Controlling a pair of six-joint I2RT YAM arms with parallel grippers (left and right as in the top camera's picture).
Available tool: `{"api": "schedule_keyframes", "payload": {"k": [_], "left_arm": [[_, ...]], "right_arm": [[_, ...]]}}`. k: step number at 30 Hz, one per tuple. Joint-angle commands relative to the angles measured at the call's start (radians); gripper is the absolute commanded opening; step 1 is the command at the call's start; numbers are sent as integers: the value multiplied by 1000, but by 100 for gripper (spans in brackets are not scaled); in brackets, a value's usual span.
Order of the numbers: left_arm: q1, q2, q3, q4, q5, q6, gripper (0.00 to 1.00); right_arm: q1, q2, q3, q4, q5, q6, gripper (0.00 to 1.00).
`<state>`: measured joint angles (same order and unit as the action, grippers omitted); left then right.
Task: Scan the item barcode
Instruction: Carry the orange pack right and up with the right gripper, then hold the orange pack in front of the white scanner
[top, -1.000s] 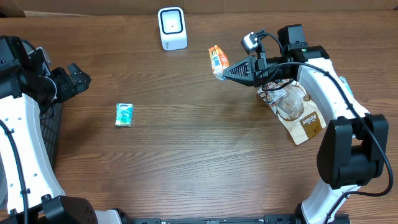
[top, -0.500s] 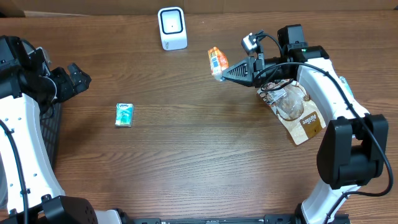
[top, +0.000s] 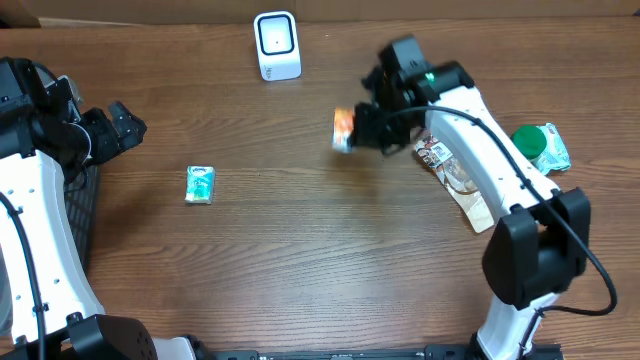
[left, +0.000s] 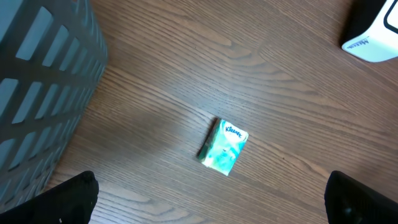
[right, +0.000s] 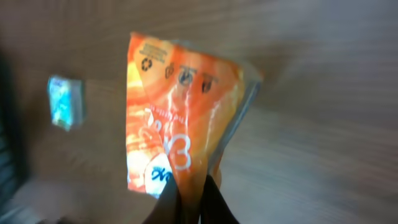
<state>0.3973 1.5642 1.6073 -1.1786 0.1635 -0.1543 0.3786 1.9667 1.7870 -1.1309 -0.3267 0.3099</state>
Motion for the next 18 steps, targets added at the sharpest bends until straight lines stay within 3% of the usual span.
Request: {"api": "schedule_keyframes", "payload": {"k": [1,3,9,15,18], "left_arm": [[1,2,18,2,10,-10,99],[1,2,18,2,10,-10,100],[1,2,18,2,10,-10,100],[1,2,18,2,10,-10,100],[1,2,18,2,10,-10,99]], "right_arm": [[70,65,239,-31,417,16,4],[129,145,372,41,598,-98,4],[224,271,379,477,1037,-415,4],[242,433,379,898,1073,-879,4],[242,496,379,1032,1073,-1019,4]]}}
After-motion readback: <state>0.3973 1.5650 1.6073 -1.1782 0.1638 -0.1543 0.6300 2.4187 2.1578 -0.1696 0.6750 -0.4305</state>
